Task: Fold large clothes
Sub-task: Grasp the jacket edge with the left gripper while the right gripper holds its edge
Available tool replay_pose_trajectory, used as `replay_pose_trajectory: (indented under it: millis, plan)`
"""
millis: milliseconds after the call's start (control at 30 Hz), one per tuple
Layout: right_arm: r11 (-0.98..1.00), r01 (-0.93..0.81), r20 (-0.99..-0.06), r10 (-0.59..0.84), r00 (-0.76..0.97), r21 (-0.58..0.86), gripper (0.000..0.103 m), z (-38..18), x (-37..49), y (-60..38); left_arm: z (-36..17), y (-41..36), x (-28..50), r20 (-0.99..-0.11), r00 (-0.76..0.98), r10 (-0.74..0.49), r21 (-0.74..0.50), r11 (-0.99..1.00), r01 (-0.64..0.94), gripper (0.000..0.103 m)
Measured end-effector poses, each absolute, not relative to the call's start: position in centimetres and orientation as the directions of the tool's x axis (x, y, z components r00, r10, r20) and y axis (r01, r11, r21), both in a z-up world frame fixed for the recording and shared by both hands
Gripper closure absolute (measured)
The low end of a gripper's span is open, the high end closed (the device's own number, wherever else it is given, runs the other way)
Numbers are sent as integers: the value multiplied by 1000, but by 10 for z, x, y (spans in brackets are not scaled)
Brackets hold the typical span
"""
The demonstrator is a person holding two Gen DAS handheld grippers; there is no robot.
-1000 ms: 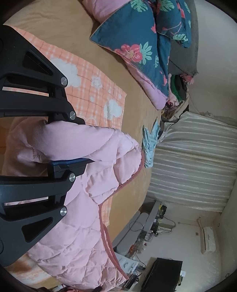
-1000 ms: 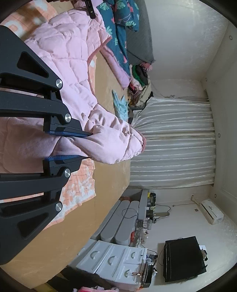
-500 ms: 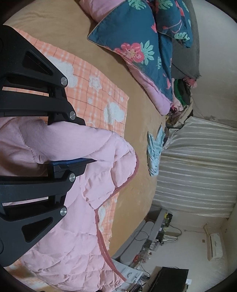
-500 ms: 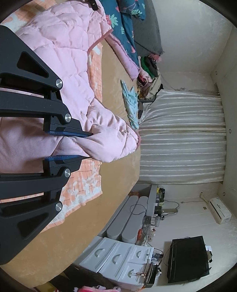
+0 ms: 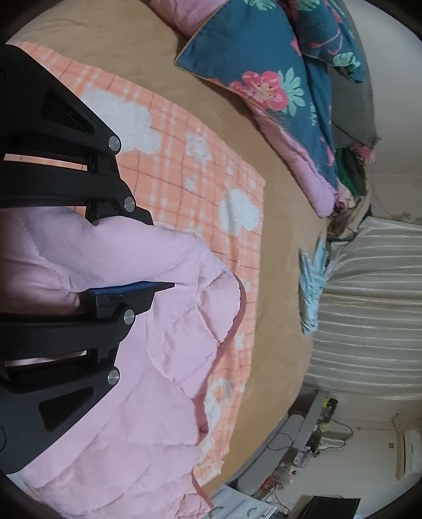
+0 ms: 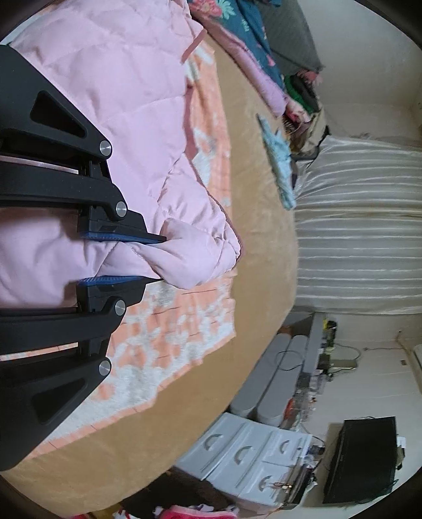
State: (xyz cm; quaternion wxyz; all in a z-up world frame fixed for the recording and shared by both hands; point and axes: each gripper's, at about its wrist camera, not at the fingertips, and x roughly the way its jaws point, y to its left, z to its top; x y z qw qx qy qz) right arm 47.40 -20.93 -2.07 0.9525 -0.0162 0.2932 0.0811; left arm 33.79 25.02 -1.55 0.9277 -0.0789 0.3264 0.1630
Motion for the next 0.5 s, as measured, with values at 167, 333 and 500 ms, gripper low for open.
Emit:
replay_pose_trajectory:
  millis: [167, 333, 500]
  plan:
    - [989, -145, -606, 119, 786, 6, 87, -41, 483, -210, -27, 253, 348, -655, 712, 253, -31, 932, -360, 87]
    - [991, -128, -629, 80, 773, -32, 86, -57, 488, -210, -36, 251, 356, -664, 694, 279, 0, 928, -373, 84]
    - [988, -131, -644, 51, 764, -77, 85, -63, 494, -204, -45, 254, 360, -685, 668, 289, 13, 922, -386, 81]
